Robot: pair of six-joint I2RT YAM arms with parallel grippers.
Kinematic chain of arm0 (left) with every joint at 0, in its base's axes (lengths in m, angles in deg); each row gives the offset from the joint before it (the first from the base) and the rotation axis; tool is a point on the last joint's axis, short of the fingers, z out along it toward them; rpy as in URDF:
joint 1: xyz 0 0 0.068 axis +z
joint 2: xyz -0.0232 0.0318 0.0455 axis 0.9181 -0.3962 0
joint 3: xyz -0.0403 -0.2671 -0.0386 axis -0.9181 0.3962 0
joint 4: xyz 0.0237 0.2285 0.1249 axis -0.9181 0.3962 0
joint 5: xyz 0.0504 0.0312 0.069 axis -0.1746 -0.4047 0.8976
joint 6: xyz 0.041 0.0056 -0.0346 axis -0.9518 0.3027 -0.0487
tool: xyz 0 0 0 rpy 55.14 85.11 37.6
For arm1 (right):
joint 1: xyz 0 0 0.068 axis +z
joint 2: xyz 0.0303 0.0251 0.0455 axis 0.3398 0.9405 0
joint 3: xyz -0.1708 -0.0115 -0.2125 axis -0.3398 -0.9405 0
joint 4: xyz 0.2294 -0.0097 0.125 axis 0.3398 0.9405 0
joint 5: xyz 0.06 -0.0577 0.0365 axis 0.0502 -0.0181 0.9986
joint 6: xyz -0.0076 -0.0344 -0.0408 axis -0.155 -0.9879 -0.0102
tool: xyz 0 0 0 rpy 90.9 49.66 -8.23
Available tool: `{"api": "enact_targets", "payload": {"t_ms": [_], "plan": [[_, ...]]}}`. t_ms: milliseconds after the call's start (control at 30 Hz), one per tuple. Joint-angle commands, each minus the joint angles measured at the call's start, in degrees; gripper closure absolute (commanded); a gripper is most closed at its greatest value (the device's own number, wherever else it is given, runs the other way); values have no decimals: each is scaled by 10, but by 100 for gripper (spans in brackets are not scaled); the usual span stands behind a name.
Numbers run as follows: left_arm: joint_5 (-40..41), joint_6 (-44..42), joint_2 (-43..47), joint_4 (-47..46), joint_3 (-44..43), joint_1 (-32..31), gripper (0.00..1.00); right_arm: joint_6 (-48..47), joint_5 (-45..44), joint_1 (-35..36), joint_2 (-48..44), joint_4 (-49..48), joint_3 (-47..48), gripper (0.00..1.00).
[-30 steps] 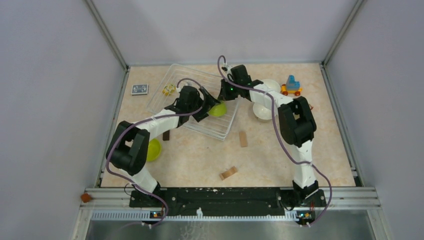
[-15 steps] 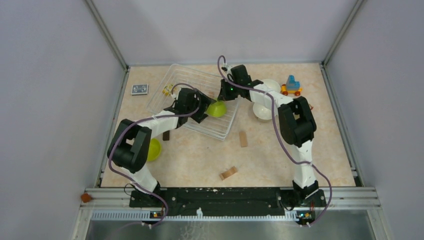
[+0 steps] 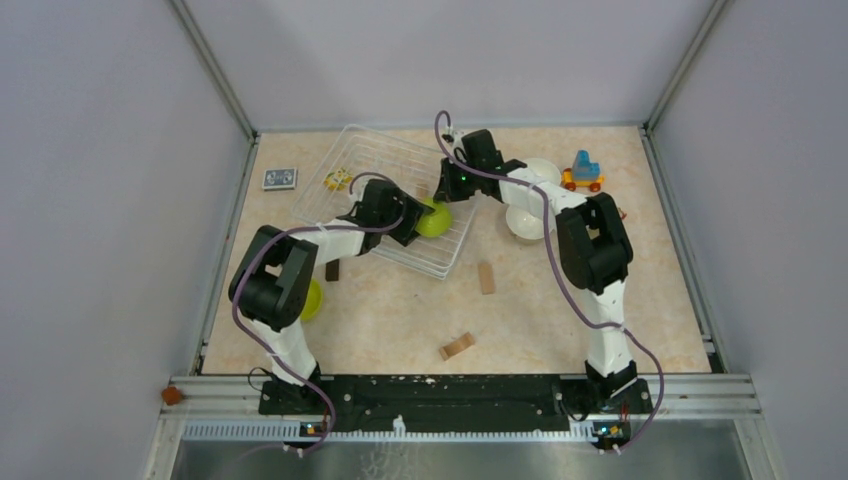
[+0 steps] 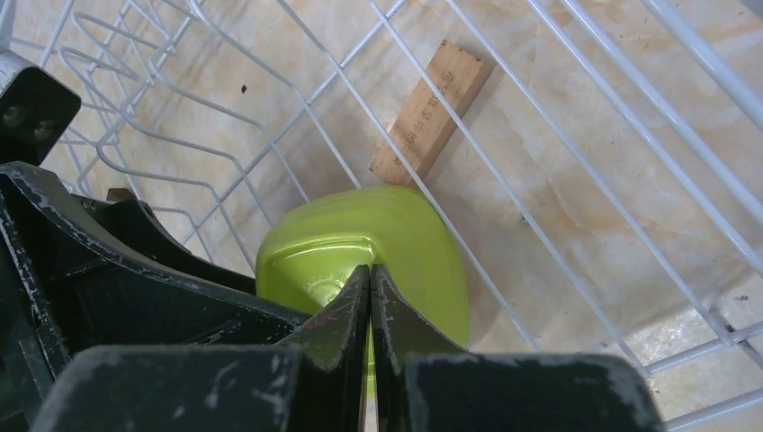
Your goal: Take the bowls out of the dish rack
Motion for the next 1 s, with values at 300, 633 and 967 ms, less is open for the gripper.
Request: {"api": "enact_targets", "payload": {"t_ms": [300, 633, 967], "plan": [[7, -38, 10, -53, -33, 2, 49, -34, -43, -6, -59, 57, -12, 100], [34, -119, 45, -35, -47, 2, 67, -34, -103, -7, -203, 1, -88, 91], [46, -235, 94, 5, -87, 2, 74, 6, -117, -6, -324, -108, -206, 90]]}}
